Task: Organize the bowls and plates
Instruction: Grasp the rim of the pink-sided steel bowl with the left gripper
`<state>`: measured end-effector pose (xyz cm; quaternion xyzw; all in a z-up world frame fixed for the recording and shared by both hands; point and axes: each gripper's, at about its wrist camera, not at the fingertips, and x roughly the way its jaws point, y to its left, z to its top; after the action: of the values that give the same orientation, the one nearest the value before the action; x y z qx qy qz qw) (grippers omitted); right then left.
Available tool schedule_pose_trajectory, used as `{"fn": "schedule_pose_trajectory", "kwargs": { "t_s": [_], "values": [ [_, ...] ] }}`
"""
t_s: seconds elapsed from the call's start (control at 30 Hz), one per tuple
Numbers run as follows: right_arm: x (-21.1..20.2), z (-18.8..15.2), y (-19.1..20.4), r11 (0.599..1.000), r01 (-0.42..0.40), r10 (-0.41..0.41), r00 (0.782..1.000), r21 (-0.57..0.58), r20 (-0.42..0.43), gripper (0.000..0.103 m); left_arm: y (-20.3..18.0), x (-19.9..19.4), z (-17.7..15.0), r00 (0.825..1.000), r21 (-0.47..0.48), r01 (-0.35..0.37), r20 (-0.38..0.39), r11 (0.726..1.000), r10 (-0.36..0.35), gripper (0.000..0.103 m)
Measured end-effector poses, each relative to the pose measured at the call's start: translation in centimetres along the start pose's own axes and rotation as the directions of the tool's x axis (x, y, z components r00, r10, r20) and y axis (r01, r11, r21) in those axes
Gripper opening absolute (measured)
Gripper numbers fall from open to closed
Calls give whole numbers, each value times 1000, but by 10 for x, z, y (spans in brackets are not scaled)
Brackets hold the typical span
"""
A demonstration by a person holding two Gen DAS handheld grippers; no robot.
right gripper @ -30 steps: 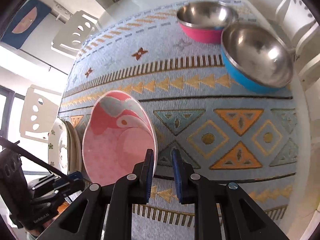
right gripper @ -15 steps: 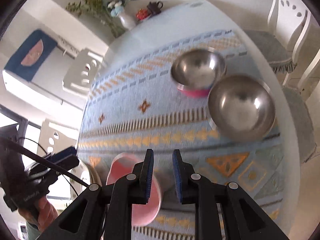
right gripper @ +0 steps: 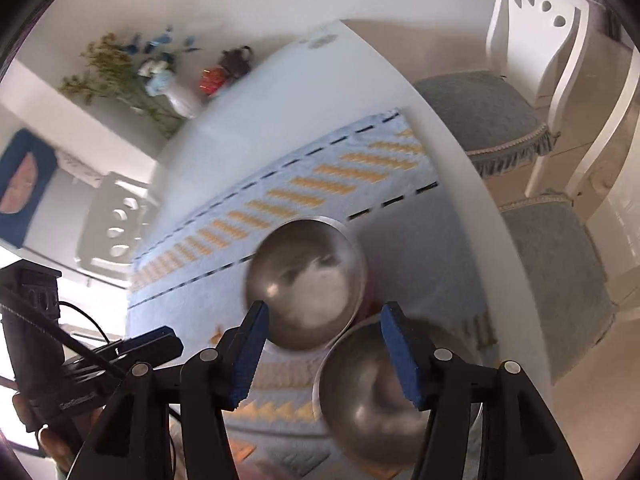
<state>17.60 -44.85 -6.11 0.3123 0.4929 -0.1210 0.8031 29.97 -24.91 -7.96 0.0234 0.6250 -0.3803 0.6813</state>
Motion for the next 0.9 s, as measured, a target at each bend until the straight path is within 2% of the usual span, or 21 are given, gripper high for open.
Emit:
{"fn": "schedule_pose_trajectory", "kwargs": {
  "t_s": [0.07, 0.13, 0.17, 0.2, 0.33, 0.5, 0.67, 0.73, 0.9],
  "values": [
    [16, 10, -3, 1000, 6, -6, 1000, -4, -24, 56, -1, 18, 7, 999, -5, -47, -4, 999, 47, 38],
    [32, 17, -5, 998, 54, -55, 997, -11, -51, 55, -6, 30, 11, 996, 18, -94, 9, 995, 94, 36],
    [41, 19, -7, 997, 71, -72, 995, -21, -64, 50, -6, 36, 13, 995, 23, -96, 5, 995, 96, 36],
    [49, 21, -8, 995, 95, -97, 992, -28, -80, 40, -7, 43, 14, 996, 21, -89, -9, 996, 90, 35],
    [68, 21, -13, 994, 106, -109, 987, -40, -115, 37, -6, 56, 14, 998, 9, -64, -13, 998, 64, 35],
    [76, 18, -11, 991, 116, -124, 984, -68, -126, 34, -6, 66, 17, 998, 9, -50, -30, 999, 50, 30],
    [87, 17, -13, 989, 122, -133, 980, -77, -151, 15, -8, 73, 17, 997, 35, -77, -19, 996, 78, 19],
    [86, 15, -10, 984, 142, -156, 978, -106, -140, 14, -5, 69, 16, 997, 34, -70, -13, 997, 70, 18],
    [66, 17, 3, 984, 115, -126, 989, -134, -82, 14, -2, 39, 9, 998, 22, -24, 55, 999, 23, 18]
  ]
}}
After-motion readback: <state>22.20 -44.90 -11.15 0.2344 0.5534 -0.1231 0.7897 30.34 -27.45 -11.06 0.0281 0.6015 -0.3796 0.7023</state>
